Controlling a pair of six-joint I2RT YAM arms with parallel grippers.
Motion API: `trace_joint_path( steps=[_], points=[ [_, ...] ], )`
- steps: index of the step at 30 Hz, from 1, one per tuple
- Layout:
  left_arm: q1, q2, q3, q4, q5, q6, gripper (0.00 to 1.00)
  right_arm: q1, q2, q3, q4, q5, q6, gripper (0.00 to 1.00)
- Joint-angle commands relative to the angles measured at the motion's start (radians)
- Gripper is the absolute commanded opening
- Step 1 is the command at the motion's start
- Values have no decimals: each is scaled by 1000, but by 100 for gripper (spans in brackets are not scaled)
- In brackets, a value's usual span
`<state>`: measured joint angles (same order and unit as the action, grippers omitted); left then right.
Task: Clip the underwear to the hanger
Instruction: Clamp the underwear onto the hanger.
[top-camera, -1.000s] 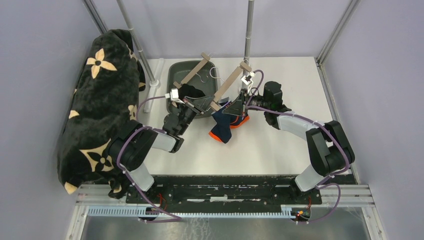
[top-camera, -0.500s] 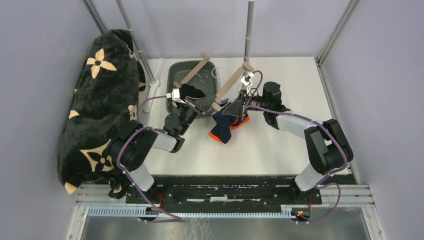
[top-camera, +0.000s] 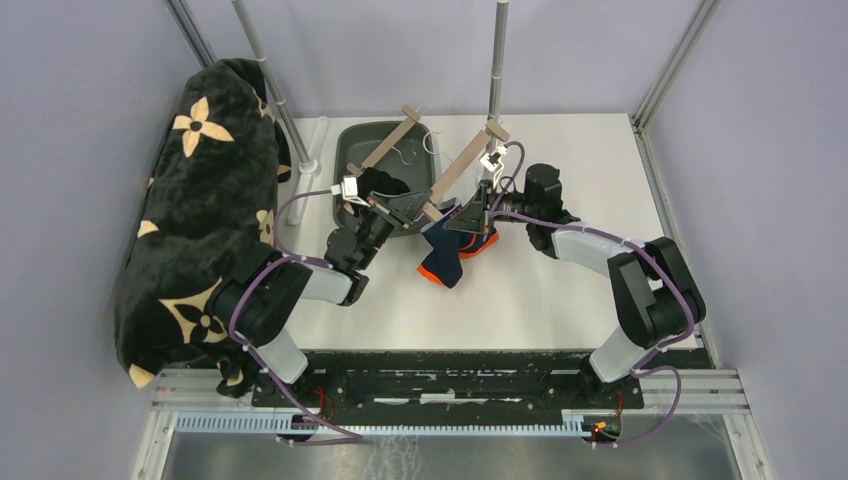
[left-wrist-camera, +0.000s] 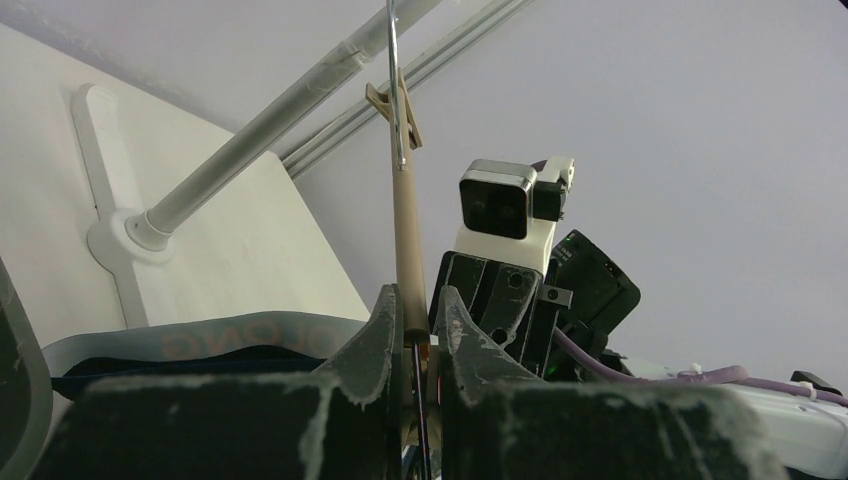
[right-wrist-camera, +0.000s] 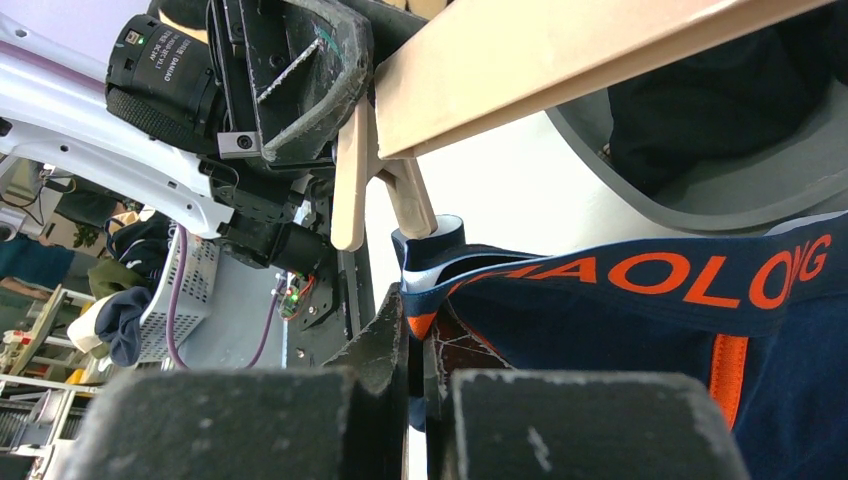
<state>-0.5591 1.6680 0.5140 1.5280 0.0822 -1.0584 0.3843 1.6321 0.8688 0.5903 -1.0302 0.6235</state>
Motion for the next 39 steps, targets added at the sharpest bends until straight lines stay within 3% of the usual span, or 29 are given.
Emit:
trace_joint_path(
  steps=[1,39],
  points=[
    [-9,-23,-1,202,11,-3,3,5,-8,34,63,-35,-4,1],
    [-9,16,37,202,4,-17,3,26,-42,40,-2,7,-50,1]
  ],
)
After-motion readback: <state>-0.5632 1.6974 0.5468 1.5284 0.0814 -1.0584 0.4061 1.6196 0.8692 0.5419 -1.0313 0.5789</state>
